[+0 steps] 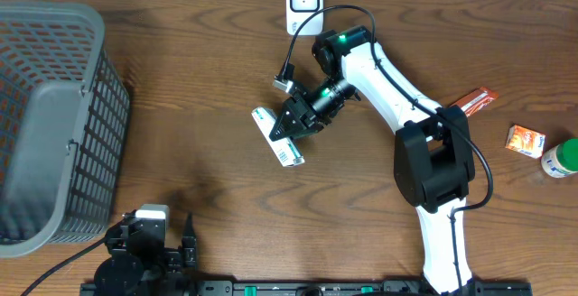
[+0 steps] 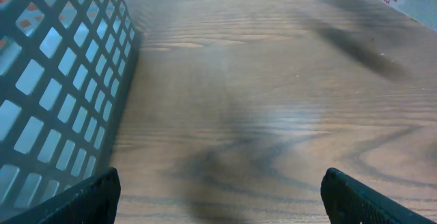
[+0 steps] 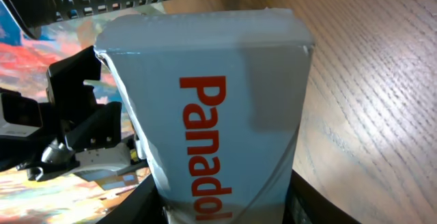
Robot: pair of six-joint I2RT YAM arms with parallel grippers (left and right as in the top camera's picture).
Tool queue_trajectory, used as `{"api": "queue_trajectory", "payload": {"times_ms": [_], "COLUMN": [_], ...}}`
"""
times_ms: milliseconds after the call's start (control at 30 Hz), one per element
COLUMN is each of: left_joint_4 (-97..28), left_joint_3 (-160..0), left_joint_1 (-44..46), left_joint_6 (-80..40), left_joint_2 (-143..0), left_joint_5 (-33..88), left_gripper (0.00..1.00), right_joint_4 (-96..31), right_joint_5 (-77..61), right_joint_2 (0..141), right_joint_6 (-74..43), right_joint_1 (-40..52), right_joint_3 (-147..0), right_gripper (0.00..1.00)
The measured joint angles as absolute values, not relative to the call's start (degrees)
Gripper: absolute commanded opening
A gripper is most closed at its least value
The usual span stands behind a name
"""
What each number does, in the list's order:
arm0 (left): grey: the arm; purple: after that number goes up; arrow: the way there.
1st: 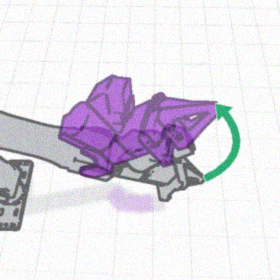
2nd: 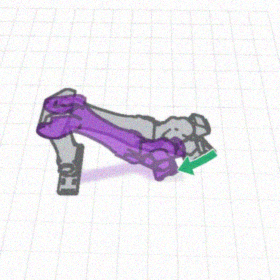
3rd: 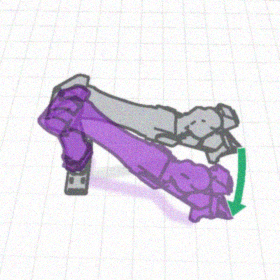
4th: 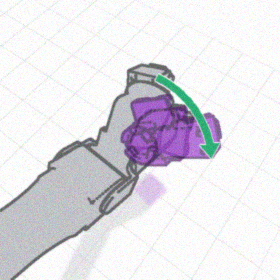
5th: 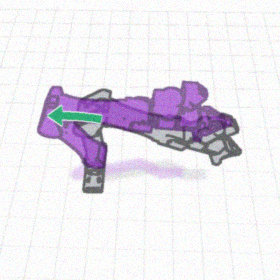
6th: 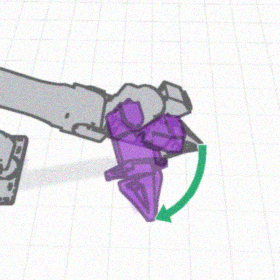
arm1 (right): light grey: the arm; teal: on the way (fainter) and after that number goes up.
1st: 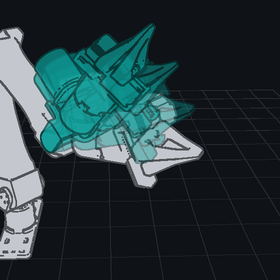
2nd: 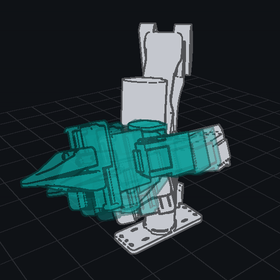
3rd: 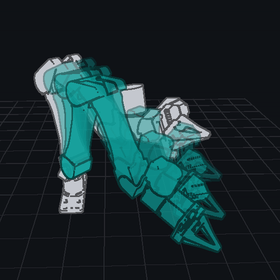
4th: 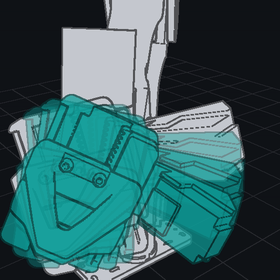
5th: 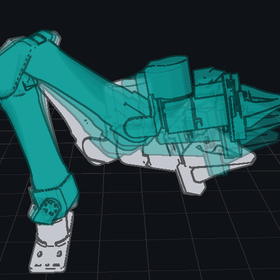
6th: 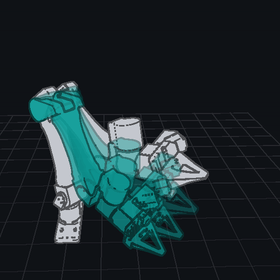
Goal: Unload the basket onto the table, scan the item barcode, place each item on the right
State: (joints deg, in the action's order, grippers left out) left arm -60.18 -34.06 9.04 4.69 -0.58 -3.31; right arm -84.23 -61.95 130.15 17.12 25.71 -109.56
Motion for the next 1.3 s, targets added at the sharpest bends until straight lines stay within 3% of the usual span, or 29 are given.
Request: {"api": "queue_trajectory", "payload": {"times_ms": [233,633,1000,1300], "left_joint_4": [-60.2,-60.2,-60.2,-60.2], "left_joint_3": [-34.1,-34.1,-34.1,-34.1], "left_joint_1": [9.0,9.0,9.0,9.0], "left_joint_6": [4.7,4.7,4.7,4.7], "left_joint_2": [-0.6,-0.6,-0.6,-0.6], "left_joint_5": [-3.3,-3.3,-3.3,-3.3], "left_gripper": [0.93,0.93,0.93,0.93], "right_joint_4": [-73.4,-61.3,-59.9,-49.6], "right_joint_5": [-56.0,-33.5,-14.7,0.5], "right_joint_2": [130.1,130.1,130.1,130.1], "right_joint_6": [15.2,3.4,2.3,5.6], "right_joint_1": [25.6,22.7,21.7,21.7], "right_joint_3": [-109.6,-109.8,-119.3,-121.1], "right_gripper": [0.43,0.42,0.46,0.45]}}
